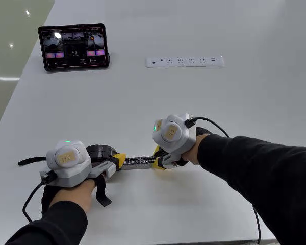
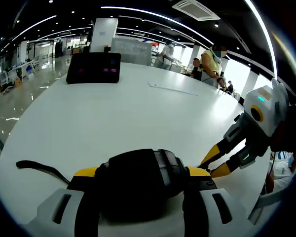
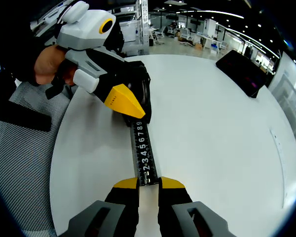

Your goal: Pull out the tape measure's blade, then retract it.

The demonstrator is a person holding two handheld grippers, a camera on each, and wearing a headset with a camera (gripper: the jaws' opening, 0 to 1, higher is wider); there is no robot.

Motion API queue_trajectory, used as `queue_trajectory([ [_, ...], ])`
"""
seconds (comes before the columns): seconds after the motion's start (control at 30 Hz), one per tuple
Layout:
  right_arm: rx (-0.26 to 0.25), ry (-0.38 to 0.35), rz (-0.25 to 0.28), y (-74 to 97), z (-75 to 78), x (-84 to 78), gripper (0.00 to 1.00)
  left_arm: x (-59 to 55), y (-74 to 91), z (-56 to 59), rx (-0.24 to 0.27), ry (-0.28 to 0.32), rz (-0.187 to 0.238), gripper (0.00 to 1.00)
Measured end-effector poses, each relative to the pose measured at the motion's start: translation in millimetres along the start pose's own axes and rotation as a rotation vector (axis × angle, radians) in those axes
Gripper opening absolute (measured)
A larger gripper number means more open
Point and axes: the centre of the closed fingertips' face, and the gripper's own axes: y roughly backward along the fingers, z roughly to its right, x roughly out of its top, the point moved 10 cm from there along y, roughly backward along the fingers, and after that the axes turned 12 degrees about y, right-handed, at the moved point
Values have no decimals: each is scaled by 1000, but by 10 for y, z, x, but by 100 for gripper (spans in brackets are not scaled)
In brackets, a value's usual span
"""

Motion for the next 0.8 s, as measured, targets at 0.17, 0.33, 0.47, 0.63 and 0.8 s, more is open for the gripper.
queue_trajectory([
  [0.17, -3, 2, 3, -17, -14, 24, 10, -7, 5, 8, 0, 1, 0, 63],
  [0.33, -5, 2, 6, -29, -10, 39, 10, -12, -1, 1, 0, 2, -1, 63],
  [0.47, -4, 4, 9, -40, -6, 49, 10, -9, -4, -2, 0, 3, -1, 63],
  [0.63, -1, 1, 10, -57, 4, 65, 10, -8, -12, -6, 0, 4, -2, 63],
  [0.8, -2, -2, 17, -72, 5, 90, 10, -10, -20, -9, -1, 4, -3, 63],
])
